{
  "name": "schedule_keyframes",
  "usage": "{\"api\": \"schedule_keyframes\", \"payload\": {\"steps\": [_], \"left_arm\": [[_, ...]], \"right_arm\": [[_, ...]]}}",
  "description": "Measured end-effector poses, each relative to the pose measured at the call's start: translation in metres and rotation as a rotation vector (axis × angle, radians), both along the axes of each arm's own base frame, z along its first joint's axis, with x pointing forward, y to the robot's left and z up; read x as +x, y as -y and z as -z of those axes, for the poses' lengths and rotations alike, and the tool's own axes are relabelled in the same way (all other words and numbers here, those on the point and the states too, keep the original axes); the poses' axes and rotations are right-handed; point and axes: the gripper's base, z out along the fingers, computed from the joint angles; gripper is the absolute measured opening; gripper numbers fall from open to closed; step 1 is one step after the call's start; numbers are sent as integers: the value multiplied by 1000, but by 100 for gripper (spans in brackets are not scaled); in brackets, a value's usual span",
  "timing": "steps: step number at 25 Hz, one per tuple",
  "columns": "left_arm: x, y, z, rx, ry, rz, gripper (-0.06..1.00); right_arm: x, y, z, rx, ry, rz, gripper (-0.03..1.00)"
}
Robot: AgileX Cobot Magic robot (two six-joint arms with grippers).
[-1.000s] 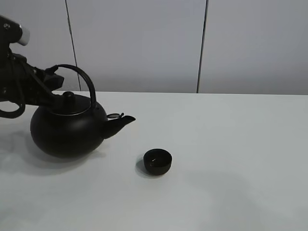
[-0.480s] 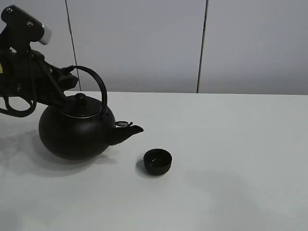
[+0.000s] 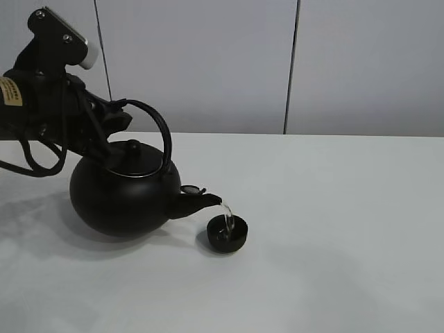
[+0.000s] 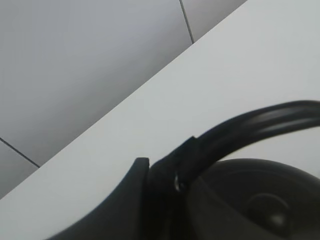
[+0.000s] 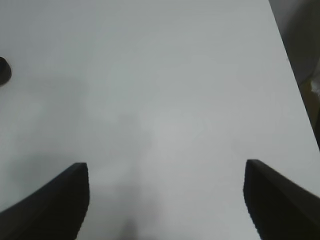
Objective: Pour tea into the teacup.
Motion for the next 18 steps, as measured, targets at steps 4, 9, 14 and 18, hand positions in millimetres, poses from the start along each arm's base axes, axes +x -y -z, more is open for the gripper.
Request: {"api": "schedule_keyframes", "payload": {"steps": [4,9,14,18], "left_arm": [[4,6,-5,20,7,18,11],[8,9,-9,27,18,28,11],[8,8,-8,35,8,27,11],[7,9,-8,35,8,28,11]], "right_arm": [[0,0,0,0,0,0,58],[0,0,0,0,0,0,58],[0,0,0,0,0,0,58],[0,0,0,0,0,0,58]]}}
